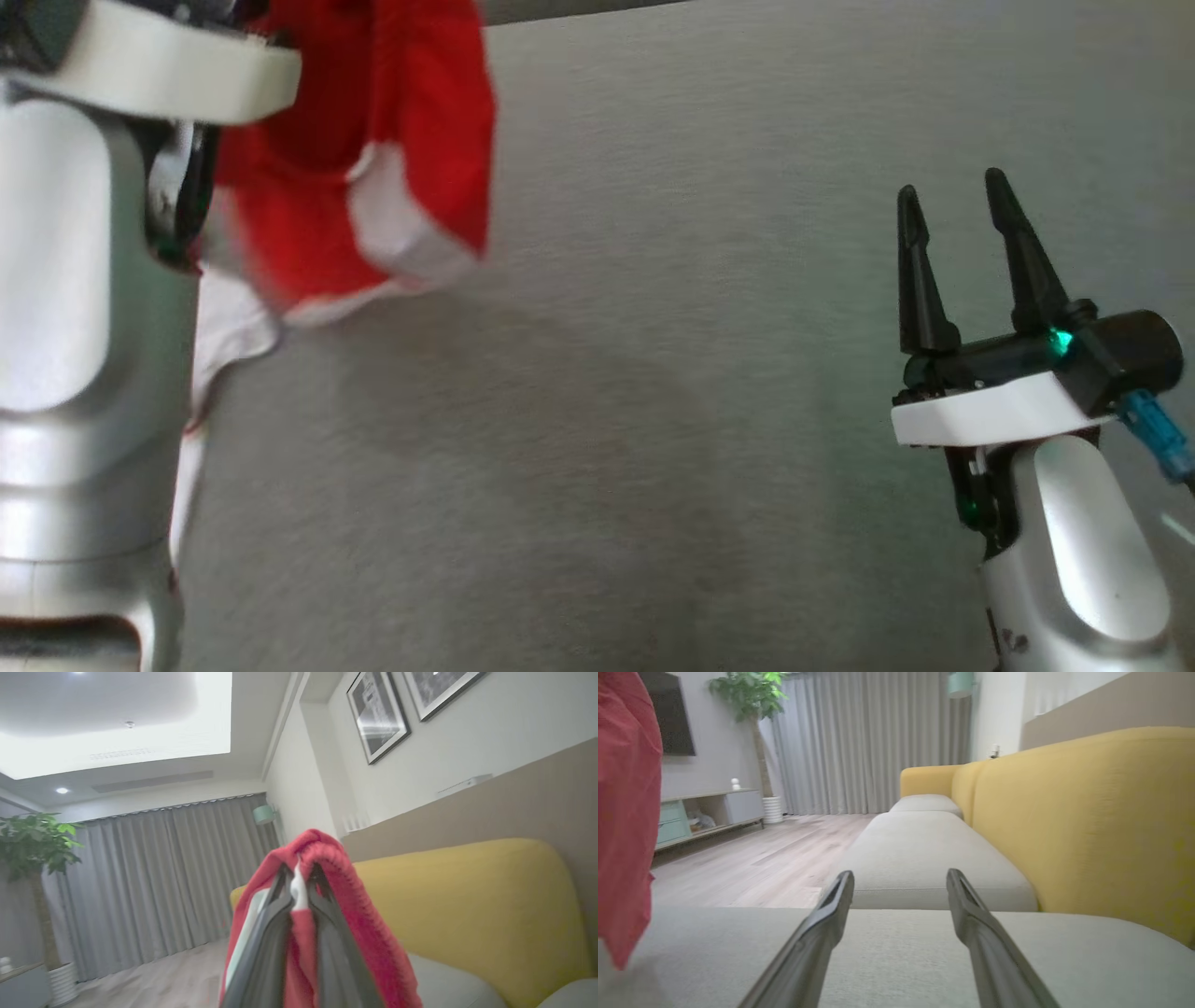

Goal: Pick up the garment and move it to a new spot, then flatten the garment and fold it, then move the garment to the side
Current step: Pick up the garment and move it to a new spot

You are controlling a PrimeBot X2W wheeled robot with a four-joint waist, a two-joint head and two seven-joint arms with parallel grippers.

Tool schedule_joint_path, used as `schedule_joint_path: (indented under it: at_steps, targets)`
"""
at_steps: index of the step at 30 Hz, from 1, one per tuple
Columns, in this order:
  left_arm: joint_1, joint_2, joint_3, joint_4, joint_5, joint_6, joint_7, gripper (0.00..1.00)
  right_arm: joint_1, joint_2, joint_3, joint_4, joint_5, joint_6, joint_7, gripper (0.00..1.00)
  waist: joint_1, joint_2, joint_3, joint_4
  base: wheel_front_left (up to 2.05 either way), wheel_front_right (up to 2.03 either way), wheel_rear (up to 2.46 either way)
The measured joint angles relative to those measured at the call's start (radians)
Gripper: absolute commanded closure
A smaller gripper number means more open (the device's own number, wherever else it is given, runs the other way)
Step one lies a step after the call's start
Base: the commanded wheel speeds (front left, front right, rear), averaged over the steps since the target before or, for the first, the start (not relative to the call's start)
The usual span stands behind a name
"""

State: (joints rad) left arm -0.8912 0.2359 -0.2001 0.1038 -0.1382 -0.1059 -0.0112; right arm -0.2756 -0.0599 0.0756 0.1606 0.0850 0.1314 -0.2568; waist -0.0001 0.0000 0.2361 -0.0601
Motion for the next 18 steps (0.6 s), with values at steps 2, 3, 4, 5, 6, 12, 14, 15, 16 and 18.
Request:
schedule_joint_path:
  at_steps: [2,3,4,5,6,12,14,15,16,18]
  targets:
    - [-0.021,-0.011,-0.018,-0.01,-0.024,-0.001,0.02,1.0,0.0,0.001,0.002,-0.005,0.014,0.0,0.0,0.0,0.0,0.0,-0.007,-0.052,0.0,0.0,0.0]
    - [-0.029,-0.019,-0.027,-0.011,-0.035,-0.006,0.027,1.0,0.0,0.001,0.002,-0.007,0.022,0.0,0.0,0.0,0.0001,0.0,-0.01,-0.077,0.0,0.0,0.0]
    - [-0.033,-0.033,-0.035,-0.012,-0.05,-0.009,0.028,1.0,0.0,0.002,0.002,-0.008,0.026,0.0,0.0,0.0,0.0001,0.0,-0.012,-0.101,0.0,0.0,0.0]
    - [-0.035,-0.047,-0.045,-0.012,-0.061,-0.009,0.031,1.0,0.0,0.002,0.001,-0.009,0.031,0.0,0.0,0.0,0.0001,0.0,-0.014,-0.123,0.0,0.0,0.0]
    - [-0.036,-0.061,-0.059,-0.01,-0.067,-0.009,0.037,1.0,0.0,0.002,0.0,-0.009,0.034,0.0,0.0,0.0,0.0001,0.0,-0.016,-0.144,0.0,0.0,0.0]
    - [-0.04,-0.107,-0.091,0.055,-0.079,-0.002,0.035,1.0,0.001,0.003,0.014,-0.012,0.061,0.0,0.0,0.0,0.0001,0.0,-0.004,-0.248,0.0,0.0,0.0]
    - [-0.021,-0.108,-0.09,0.103,-0.097,0.001,0.029,1.0,0.001,0.004,0.02,-0.012,0.065,0.0,0.0,0.0,0.0001,0.0,0.007,-0.271,0.0,0.0,0.0]
    - [0.002,-0.107,-0.09,0.13,-0.105,0.001,0.021,1.0,0.002,0.004,0.021,-0.011,0.065,0.0,0.0,0.0,0.0002,0.0,0.013,-0.28,0.0,0.0,0.0]
    - [0.035,-0.106,-0.09,0.163,-0.11,0.001,0.01,1.0,0.003,0.004,0.024,-0.01,0.065,0.0,0.0,0.0,0.0002,0.0,0.018,-0.287,0.0,0.0,0.0]
    - [0.12,-0.104,-0.09,0.238,-0.113,0.001,-0.021,1.0,0.004,0.004,0.028,-0.002,0.064,0.0,0.0,0.0,0.0002,0.0,0.028,-0.294,0.0,0.0,0.0]
